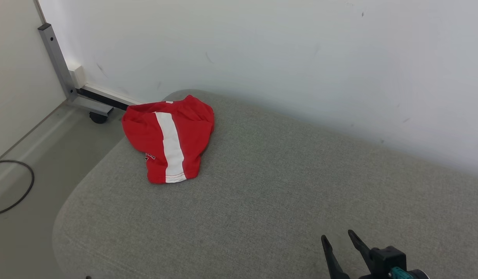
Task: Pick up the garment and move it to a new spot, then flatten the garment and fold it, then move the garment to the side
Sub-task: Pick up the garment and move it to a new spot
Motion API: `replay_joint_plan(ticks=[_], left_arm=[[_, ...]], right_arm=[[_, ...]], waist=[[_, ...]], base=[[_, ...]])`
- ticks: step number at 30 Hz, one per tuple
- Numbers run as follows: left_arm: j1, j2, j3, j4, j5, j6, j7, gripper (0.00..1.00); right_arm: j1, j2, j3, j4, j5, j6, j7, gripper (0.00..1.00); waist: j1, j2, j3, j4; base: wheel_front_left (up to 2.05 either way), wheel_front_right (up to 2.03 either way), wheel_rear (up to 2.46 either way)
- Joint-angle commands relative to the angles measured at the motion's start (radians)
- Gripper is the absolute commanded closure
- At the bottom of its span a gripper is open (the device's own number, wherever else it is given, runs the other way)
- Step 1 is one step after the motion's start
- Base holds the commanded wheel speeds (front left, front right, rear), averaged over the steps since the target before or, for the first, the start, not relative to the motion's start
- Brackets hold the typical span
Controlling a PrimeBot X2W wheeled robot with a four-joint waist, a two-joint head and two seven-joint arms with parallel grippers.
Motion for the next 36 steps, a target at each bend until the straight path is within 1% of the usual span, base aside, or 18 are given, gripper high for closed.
replay_joint_plan(ticks=[1,3,5,7,10,11,14,18,21,24,26,28,30,35,36], left_arm=[[-0.027,0.010,-0.011,0.007,0.005,-0.009,0.013,0.00],[-0.067,0.018,-0.027,0.019,0.001,-0.021,0.044,0.00],[-0.123,0.018,-0.031,0.053,-0.029,-0.032,0.093,0.00],[-0.194,0.028,-0.027,0.089,-0.045,-0.042,0.128,0.00],[-0.331,0.017,-0.044,0.152,-0.069,-0.051,0.154,0.00],[-0.331,0.017,-0.044,0.152,-0.069,-0.051,0.154,0.00],[-0.482,0.019,-0.029,0.247,-0.091,-0.043,0.163,0.00],[-0.675,0.026,-0.016,0.390,-0.138,-0.055,0.187,0.00],[-0.804,0.043,0.006,0.502,-0.179,-0.063,0.212,0.00],[-0.920,0.057,0.003,0.598,-0.200,-0.069,0.253,0.00],[-0.986,0.069,0.000,0.657,-0.208,-0.073,0.291,0.00],[-1.047,0.068,0.009,0.698,-0.216,-0.056,0.306,0.00],[-1.098,0.068,0.010,0.736,-0.224,-0.054,0.313,0.00],[-1.173,0.069,0.001,0.839,-0.222,-0.032,0.330,0.00],[-1.183,0.074,0.001,0.853,-0.219,-0.020,0.323,0.00]], right_arm=[[0.015,0.000,-0.008,-0.009,-0.007,-0.002,-0.002,0.00],[0.032,0.001,-0.014,-0.022,-0.012,-0.002,0.008,0.00],[0.054,0.000,-0.024,-0.043,-0.019,-0.002,0.018,0.00],[0.061,0.000,-0.019,-0.076,-0.036,-0.002,0.040,0.00],[0.044,-0.009,-0.011,-0.141,-0.077,-0.002,0.085,0.00],[0.044,-0.009,-0.011,-0.141,-0.077,-0.002,0.085,0.00],[0.029,-0.044,0.004,-0.217,-0.103,-0.002,0.133,0.00],[0.006,-0.105,0.022,-0.331,-0.116,-0.002,0.197,0.00],[0.004,-0.157,0.025,-0.423,-0.121,-0.002,0.246,0.00],[0.021,-0.200,-0.002,-0.517,-0.127,-0.002,0.289,0.00],[0.040,-0.216,-0.018,-0.579,-0.128,-0.002,0.311,0.00],[0.061,-0.228,-0.036,-0.633,-0.130,-0.002,0.330,0.00],[0.076,-0.241,-0.049,-0.677,-0.139,-0.002,0.344,0.00],[0.094,-0.232,-0.046,-0.743,-0.142,-0.002,0.355,0.00],[0.096,-0.231,-0.044,-0.752,-0.143,-0.002,0.355,0.00]], waist=[[-0.0001,-0.0001,0.001,0.000],[-0.0001,-0.0001,0.005,0.002],[-0.0001,-0.0001,0.012,0.004],[-0.0001,-0.0001,0.045,-0.016],[-0.0001,-0.0001,0.127,-0.057],[-0.0001,-0.0001,0.127,-0.057],[-0.0001,-0.0001,0.214,-0.102],[-0.0001,-0.0001,0.328,-0.171],[-0.0001,-0.0001,0.410,-0.217],[-0.0001,-0.0001,0.483,-0.246],[-0.0001,-0.0001,0.526,-0.260],[-0.0001,-0.0001,0.562,-0.268],[-0.0001,-0.0001,0.590,-0.275],[-0.0001,-0.0001,0.627,-0.290],[-0.0001,-0.0001,0.632,-0.293]], base=[[0.00,0.00,0.00],[0.00,0.00,0.00],[0.00,0.00,0.00],[0.00,0.00,0.00],[0.00,0.00,0.00],[0.00,0.00,0.00],[0.00,0.00,0.00],[0.00,0.00,0.00],[0.00,0.00,0.00],[0.00,0.00,0.00],[0.00,0.00,0.00],[0.00,0.00,0.00],[0.00,0.00,0.00],[0.00,0.00,0.00],[0.00,0.00,0.00]])
